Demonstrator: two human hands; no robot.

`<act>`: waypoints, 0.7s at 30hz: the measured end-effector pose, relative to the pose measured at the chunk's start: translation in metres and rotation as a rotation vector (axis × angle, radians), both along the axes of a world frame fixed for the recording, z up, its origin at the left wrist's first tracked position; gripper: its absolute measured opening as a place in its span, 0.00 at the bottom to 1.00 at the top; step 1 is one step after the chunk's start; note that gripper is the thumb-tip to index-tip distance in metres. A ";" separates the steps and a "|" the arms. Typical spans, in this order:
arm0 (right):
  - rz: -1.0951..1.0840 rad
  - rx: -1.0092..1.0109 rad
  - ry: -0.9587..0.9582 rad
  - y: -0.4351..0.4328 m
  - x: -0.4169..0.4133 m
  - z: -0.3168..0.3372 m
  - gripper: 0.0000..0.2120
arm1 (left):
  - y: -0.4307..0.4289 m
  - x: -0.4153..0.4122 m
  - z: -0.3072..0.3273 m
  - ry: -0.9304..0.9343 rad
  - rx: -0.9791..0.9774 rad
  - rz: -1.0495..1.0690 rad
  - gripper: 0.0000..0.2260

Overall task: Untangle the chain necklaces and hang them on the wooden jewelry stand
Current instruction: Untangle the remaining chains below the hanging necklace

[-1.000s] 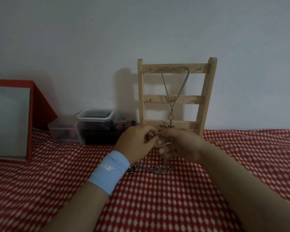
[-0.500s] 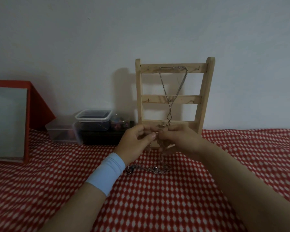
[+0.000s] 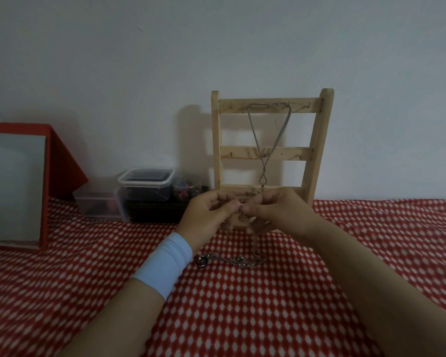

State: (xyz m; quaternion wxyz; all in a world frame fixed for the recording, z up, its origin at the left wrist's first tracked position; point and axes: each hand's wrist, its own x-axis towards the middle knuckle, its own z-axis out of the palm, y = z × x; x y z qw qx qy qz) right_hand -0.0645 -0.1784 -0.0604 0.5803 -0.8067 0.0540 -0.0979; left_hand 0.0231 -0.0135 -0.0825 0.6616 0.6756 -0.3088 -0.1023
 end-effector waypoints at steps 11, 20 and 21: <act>-0.025 -0.165 -0.036 0.002 0.004 -0.007 0.07 | 0.001 0.003 -0.004 -0.088 0.123 -0.006 0.04; 0.004 -0.469 -0.036 0.006 0.008 -0.015 0.10 | 0.003 0.003 0.010 -0.135 0.708 -0.187 0.10; 0.019 -0.465 -0.034 0.007 0.008 -0.015 0.10 | 0.003 0.002 0.010 -0.148 0.714 -0.194 0.10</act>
